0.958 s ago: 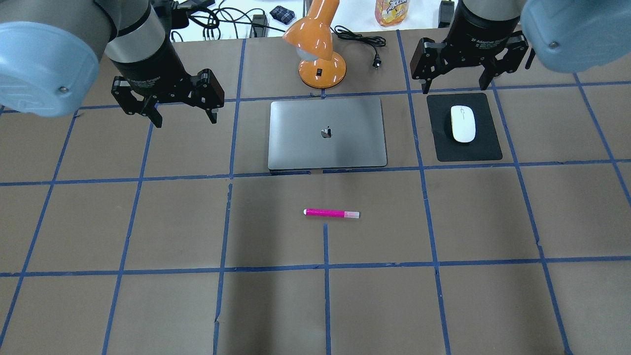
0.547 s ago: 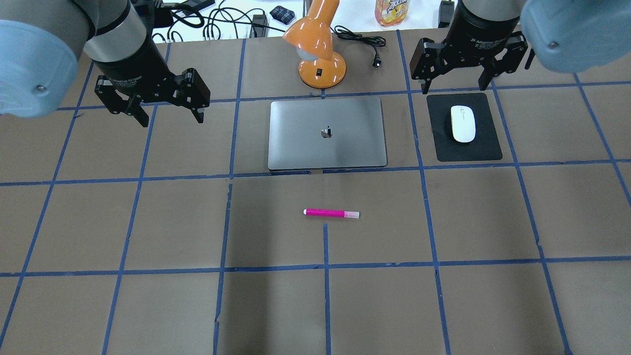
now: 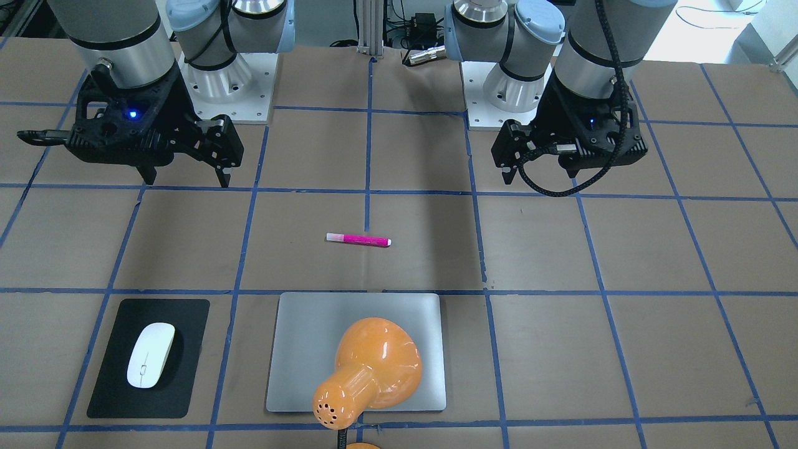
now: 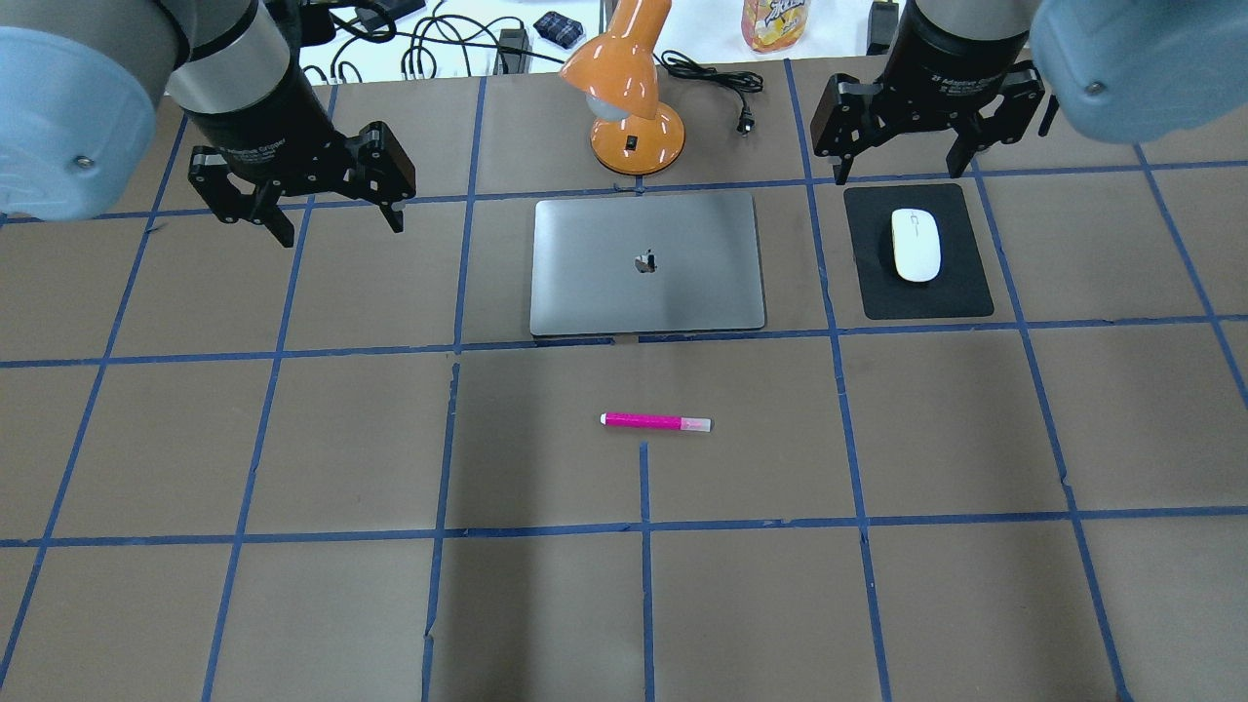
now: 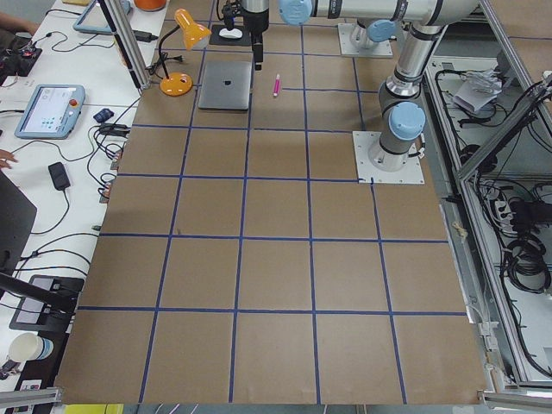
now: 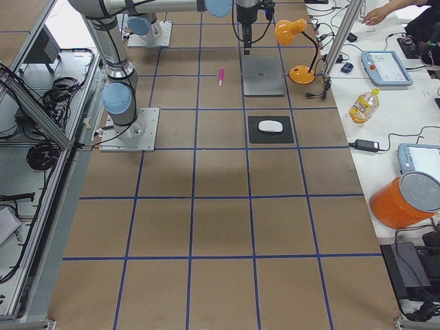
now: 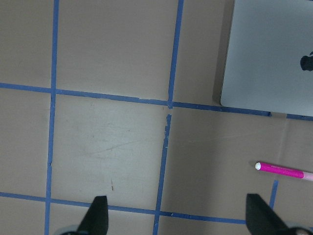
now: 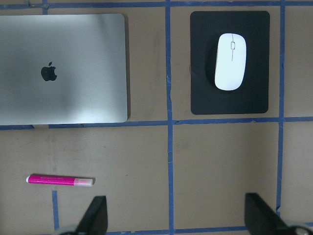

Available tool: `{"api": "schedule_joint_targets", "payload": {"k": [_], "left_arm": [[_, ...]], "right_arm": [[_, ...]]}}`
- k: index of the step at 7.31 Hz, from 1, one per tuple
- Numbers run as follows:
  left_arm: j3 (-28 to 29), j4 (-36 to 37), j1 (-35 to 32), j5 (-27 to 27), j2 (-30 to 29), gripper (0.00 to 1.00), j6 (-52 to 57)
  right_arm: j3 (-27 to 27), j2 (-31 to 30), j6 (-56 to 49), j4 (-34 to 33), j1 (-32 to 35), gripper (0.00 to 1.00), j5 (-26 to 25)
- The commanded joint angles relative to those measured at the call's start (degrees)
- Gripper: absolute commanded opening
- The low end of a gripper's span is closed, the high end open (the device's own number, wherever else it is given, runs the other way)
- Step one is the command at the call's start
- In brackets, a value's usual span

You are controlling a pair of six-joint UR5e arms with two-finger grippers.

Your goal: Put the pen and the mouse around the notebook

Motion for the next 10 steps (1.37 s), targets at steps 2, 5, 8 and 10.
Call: {"api": "schedule_joint_targets", "payload": {"k": [2,5,8,10], "left_arm": [[0.5,0.4,0.1,0.4,1.4,1.00,0.5],[-0.2,1.0,0.0,0.2,-0.2,1.00,0.5],[-1.0,3.4,0.0,0.3,-0.8,1.00,0.5],[-0.9,2.8,-0.1,0.4,1.3,1.00,0.5]], "right_arm": [[0.0,0.1,0.0,0.0,0.0,1.00,0.0],[0.0,0.1,0.0,0.0,0.0,1.00,0.0],[0.1,0.1,-0.1,-0.1,0.0,1.00,0.0],[0.1,0.1,-0.1,-0.1,0.0,1.00,0.0]]}}
